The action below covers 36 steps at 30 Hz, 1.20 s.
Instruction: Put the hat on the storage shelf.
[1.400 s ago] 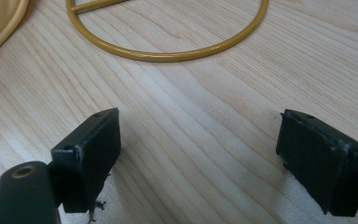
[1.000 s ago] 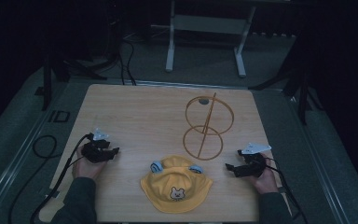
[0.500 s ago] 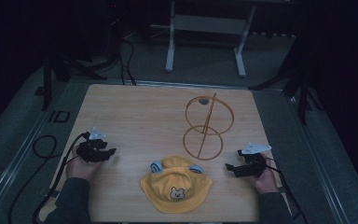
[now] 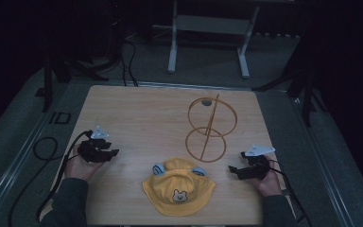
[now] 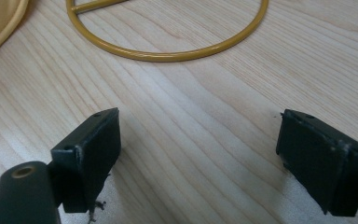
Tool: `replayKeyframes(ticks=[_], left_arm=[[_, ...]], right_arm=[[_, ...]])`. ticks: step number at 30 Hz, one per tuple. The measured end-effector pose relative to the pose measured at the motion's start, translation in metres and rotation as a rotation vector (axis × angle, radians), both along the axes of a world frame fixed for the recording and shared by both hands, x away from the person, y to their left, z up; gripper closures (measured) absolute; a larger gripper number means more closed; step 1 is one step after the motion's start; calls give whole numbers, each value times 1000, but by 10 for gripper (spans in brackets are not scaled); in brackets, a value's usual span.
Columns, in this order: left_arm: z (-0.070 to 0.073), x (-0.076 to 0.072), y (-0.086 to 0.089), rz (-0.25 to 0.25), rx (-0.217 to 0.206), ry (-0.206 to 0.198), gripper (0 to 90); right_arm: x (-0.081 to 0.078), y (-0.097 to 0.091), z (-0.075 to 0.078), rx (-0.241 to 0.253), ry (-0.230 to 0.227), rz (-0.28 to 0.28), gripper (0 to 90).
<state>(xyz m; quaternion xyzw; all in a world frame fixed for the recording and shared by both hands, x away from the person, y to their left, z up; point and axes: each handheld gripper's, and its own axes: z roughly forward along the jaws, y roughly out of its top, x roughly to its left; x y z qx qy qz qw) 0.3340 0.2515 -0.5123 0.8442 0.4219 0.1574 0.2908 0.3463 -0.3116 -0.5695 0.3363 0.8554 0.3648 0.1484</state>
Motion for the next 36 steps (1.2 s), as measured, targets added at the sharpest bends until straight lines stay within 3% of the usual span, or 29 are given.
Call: replayKeyframes(ticks=[36], left_arm=[[35, -9, -27, -242, 38, 32, 542]], right_arm=[[0, 0, 0, 0, 0, 0, 136]])
